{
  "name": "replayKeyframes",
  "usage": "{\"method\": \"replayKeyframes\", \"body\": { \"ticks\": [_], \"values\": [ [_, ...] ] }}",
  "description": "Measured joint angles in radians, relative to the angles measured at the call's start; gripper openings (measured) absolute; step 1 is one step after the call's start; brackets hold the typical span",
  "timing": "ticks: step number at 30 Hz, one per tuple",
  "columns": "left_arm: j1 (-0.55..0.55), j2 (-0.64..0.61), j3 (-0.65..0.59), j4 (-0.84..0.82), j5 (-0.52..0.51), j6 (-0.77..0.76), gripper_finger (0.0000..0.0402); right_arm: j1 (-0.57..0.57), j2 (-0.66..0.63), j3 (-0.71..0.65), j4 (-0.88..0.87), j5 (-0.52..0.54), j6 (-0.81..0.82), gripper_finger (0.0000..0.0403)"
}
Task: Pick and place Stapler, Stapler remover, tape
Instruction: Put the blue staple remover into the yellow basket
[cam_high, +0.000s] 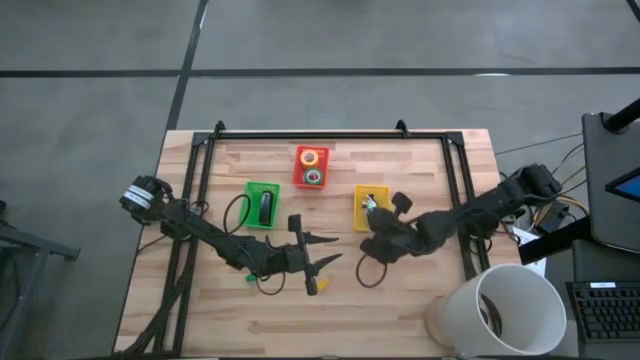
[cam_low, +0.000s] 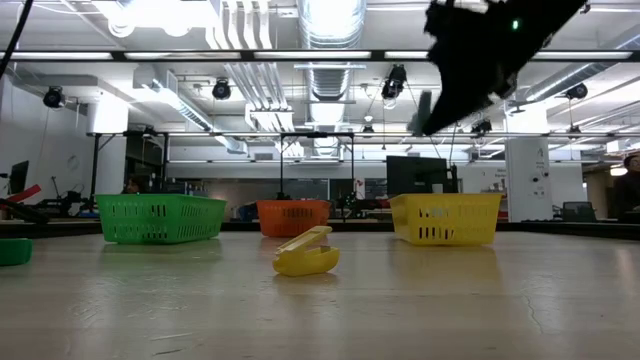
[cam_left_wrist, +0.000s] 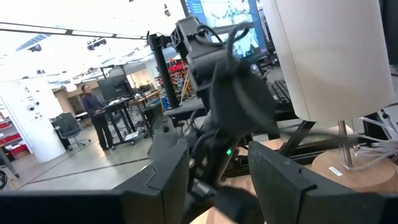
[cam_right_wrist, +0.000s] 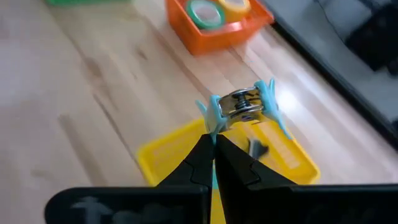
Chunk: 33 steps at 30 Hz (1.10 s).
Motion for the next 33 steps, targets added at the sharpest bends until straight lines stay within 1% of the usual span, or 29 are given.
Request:
{"method": "replayKeyframes", "body": {
  "ticks": [8, 11, 16, 19, 29, 33],
  "values": [
    [0.003, 0.000, 0.000, 0.000, 0.000, -0.003, 0.0167, -0.096, 0.000, -0.089, 0.015, -0.065, 0.048, 0.0008],
    [0.004, 0.000, 0.000, 0.000, 0.000, -0.006, 0.0167, -0.125, 0.000, -0.111, 0.034, -0.109, 0.058, 0.0008],
    [0.004, 0.000, 0.000, 0.000, 0.000, -0.006, 0.0167, -0.157, 0.000, -0.146, 0.063, -0.116, 0.054, 0.0008],
    [0.004, 0.000, 0.000, 0.000, 0.000, -0.008, 0.0167, -0.169, 0.000, -0.161, 0.094, -0.120, 0.048, 0.0008],
    [0.005, 0.000, 0.000, -0.001, 0.001, -0.009, 0.0167, -0.171, 0.000, -0.165, 0.120, -0.142, 0.041, 0.0009],
    [0.005, 0.000, 0.000, -0.001, 0.001, -0.009, 0.0167, -0.172, 0.000, -0.165, 0.121, -0.146, 0.040, 0.0021]
  ]
}}
